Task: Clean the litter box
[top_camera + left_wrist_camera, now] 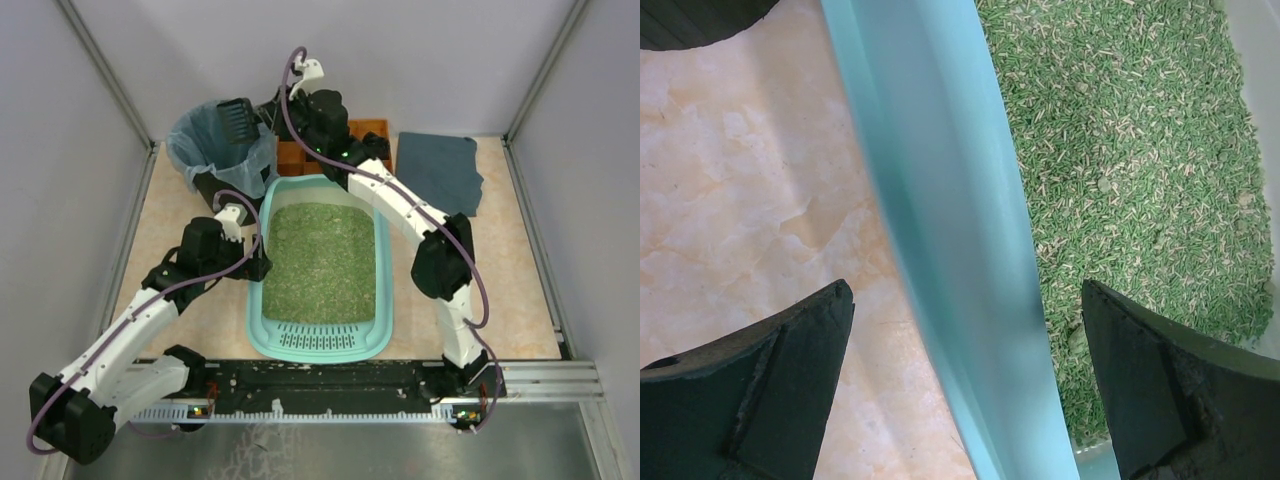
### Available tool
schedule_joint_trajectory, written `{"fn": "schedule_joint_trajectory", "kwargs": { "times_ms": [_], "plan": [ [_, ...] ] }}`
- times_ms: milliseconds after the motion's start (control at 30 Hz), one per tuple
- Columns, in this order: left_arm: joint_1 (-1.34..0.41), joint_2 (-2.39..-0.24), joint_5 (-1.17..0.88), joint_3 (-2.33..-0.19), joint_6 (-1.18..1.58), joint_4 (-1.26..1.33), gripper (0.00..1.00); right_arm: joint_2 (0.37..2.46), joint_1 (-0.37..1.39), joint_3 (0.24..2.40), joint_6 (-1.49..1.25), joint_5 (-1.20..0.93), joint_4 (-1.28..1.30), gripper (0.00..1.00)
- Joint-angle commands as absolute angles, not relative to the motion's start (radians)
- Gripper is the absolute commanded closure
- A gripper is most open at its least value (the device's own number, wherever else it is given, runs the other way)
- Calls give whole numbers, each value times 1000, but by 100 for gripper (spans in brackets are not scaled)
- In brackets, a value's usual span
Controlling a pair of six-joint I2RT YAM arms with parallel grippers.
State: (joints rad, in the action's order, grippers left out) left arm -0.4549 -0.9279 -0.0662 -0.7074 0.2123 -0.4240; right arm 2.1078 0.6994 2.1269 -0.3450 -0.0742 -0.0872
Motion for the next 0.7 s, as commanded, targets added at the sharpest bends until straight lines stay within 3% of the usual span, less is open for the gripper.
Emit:
{"fn": "schedule_joint_trajectory", "kwargs": {
  "times_ms": [0,167,667],
  "plan": [
    [-458,-930,-61,-710,207,-429,0,1980,701,2080,-405,-83,-245,100],
    [-458,-931,-61,-710,207,-431,0,1891,699,2018,-439,-71,-175,100],
    [-458,-931,-69,-712,204,-429,1,1301,687,1311,-498,105,-254,100]
  ]
}}
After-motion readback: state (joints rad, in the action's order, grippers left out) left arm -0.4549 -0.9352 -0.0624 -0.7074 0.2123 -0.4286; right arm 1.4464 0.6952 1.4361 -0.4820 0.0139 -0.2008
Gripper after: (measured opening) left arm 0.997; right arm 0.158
